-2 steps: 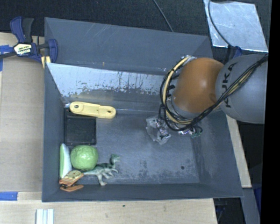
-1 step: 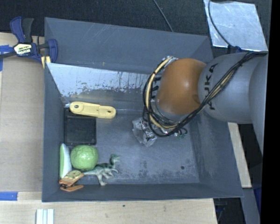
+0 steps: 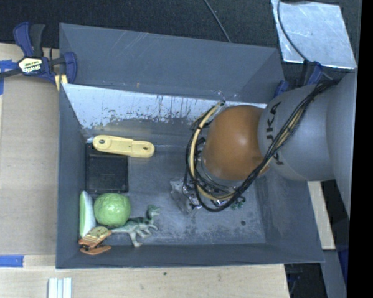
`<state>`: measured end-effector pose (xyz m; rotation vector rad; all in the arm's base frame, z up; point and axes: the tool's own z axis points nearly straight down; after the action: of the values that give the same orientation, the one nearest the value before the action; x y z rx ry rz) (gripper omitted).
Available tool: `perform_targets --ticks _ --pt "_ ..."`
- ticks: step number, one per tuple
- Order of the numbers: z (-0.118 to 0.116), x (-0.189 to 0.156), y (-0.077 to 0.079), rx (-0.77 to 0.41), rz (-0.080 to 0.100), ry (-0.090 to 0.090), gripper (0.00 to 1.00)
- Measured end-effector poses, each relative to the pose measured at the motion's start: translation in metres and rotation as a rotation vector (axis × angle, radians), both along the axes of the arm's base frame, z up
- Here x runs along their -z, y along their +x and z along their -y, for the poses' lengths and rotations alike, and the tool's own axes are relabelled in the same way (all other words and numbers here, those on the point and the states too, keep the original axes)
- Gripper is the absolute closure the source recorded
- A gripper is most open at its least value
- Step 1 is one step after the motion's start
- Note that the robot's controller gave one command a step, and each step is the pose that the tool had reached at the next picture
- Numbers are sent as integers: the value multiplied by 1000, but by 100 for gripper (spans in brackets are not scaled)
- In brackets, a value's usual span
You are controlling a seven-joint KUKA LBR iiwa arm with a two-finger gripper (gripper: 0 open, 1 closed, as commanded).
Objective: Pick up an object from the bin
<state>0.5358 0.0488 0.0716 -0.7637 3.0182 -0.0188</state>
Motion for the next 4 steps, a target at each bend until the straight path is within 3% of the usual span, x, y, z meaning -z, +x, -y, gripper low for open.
perform_targets --ticks 1,2,3,4 --pt "-52 -8 44 -5 -2 3 100" --pt "-79 -25 -7 -73 -11 -3 100" --pt "-125 -6 12 -92 0 -2 100" --pt "-147 -2 14 -75 -1 -16 100"
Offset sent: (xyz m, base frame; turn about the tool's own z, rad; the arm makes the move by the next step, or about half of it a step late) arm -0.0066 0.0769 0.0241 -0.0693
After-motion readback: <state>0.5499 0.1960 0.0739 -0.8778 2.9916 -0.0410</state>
